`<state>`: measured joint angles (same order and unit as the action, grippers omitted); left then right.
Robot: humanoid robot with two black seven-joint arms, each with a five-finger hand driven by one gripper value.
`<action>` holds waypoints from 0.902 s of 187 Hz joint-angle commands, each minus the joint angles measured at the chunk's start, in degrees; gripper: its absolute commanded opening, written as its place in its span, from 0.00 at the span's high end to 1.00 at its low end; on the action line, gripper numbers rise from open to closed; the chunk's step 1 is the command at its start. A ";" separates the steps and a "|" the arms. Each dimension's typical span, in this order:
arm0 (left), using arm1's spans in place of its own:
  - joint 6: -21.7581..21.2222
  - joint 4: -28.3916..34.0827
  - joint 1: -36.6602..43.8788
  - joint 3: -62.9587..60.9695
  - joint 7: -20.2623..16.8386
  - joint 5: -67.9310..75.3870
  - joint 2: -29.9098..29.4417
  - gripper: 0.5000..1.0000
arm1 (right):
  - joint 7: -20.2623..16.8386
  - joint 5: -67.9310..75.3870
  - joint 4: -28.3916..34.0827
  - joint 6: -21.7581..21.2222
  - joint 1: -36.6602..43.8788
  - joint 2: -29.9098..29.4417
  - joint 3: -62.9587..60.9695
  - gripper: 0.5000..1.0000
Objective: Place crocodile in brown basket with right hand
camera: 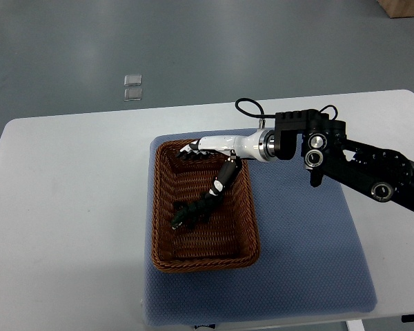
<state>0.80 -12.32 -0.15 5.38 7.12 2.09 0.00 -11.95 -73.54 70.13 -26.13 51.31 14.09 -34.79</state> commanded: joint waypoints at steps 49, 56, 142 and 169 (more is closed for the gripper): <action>0.00 0.01 -0.03 -0.02 0.00 0.02 0.00 0.00 | 0.26 11.31 -7.02 -0.15 -4.73 0.06 -21.72 0.15; 0.00 -0.07 -0.03 -0.02 0.00 0.02 0.00 0.00 | 0.70 11.75 -8.26 0.20 -5.43 -0.11 -23.22 0.15; -0.09 -0.07 -0.03 -0.02 0.00 0.02 0.00 0.00 | 19.95 60.70 -30.75 6.97 -11.14 -0.99 -30.16 0.15; -0.27 -0.07 -0.03 -0.02 0.00 0.02 0.00 0.00 | 22.15 68.70 -33.83 6.00 -13.43 -2.40 -30.25 0.15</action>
<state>0.62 -12.41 -0.15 5.36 7.12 2.11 0.00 8.74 -10.19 38.05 -19.57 39.53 12.71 -65.02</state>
